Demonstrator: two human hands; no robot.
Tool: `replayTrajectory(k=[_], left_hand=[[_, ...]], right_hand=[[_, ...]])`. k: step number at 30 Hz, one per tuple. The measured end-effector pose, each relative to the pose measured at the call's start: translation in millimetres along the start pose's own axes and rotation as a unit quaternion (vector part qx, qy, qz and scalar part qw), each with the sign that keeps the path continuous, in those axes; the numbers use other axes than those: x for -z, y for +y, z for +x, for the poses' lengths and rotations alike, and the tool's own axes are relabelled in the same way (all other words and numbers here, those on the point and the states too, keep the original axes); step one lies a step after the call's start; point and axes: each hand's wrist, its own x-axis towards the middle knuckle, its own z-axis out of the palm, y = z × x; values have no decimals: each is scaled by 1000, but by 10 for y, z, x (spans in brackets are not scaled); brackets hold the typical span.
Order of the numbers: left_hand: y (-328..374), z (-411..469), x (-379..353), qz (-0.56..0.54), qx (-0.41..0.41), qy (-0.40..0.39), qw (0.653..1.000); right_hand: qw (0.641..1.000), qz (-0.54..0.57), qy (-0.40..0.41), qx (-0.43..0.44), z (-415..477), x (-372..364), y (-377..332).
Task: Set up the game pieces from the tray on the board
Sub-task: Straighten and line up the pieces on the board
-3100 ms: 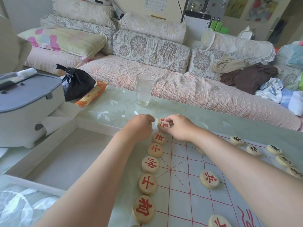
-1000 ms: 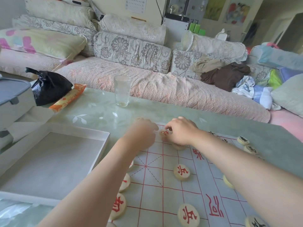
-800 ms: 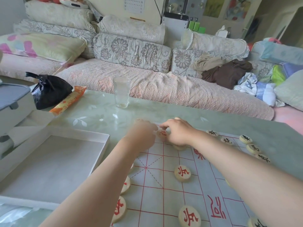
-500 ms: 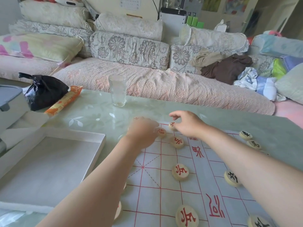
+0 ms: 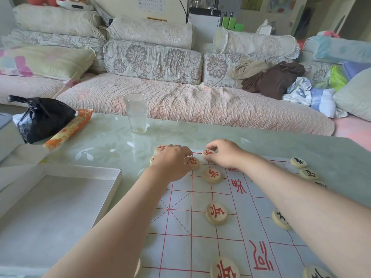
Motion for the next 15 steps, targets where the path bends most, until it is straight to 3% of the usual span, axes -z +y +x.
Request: replayTrajectory(k=[15], left_hand=[[55, 61, -39, -13, 3, -17, 1000]], right_hand=[[1000, 12, -11, 26, -19, 22, 28]])
